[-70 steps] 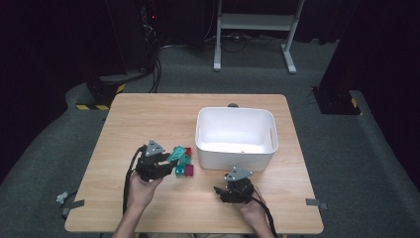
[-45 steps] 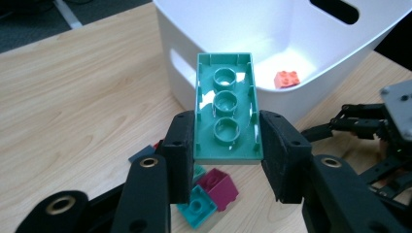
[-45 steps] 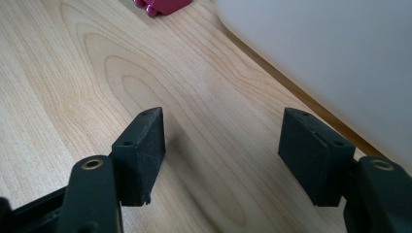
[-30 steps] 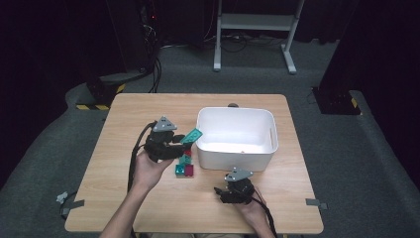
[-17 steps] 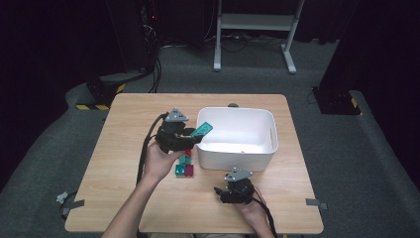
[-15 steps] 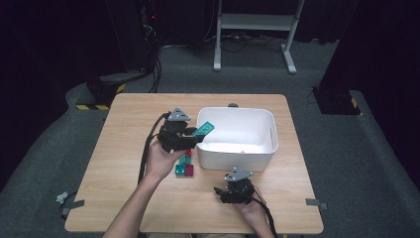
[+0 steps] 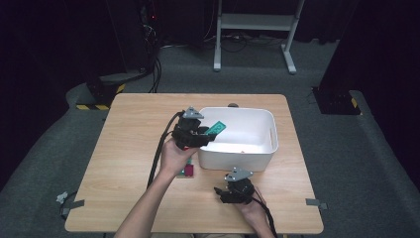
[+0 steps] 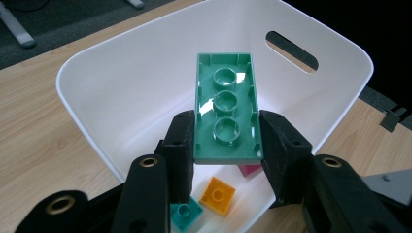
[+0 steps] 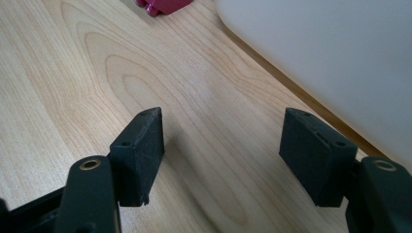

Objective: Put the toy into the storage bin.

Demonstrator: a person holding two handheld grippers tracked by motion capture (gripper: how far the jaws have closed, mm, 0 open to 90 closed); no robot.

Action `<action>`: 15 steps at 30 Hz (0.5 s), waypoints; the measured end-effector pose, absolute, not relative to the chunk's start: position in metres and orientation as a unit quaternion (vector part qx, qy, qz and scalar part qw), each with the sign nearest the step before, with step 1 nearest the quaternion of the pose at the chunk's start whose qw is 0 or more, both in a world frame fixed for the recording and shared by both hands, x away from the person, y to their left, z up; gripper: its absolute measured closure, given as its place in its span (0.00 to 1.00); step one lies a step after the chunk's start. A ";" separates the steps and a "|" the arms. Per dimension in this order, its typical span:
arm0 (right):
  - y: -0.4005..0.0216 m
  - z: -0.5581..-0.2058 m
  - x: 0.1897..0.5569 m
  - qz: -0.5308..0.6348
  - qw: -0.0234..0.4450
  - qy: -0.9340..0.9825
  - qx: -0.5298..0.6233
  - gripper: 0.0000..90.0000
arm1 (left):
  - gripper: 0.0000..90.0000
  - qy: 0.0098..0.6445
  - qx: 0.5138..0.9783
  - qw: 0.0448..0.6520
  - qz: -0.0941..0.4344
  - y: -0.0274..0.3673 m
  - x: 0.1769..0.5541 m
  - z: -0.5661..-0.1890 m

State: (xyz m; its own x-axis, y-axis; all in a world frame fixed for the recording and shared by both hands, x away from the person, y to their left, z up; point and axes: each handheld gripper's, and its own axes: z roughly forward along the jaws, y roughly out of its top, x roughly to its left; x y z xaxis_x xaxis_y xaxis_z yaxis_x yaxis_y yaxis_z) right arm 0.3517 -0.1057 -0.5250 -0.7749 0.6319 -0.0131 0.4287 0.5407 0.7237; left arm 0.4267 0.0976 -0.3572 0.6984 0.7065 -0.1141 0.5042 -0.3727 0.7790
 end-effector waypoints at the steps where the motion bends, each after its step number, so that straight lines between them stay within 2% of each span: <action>1: -0.106 -0.525 0.352 0.369 0.138 0.867 0.306 0.36 | 0.65 0.371 0.820 0.420 0.119 0.096 0.428 -0.359; 15: -0.106 -0.525 0.352 0.369 0.138 0.867 0.305 0.36 | 0.63 0.374 0.824 0.405 0.130 0.086 0.436 -0.370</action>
State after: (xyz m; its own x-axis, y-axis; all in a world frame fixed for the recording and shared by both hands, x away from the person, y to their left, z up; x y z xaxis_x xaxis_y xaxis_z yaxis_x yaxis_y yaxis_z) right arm 0.3517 -0.1058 -0.5250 -0.7753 0.6314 -0.0147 0.4277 0.5419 0.7235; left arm 0.4363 0.0862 -0.3700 0.6865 0.7217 -0.0888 0.5106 -0.3916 0.7655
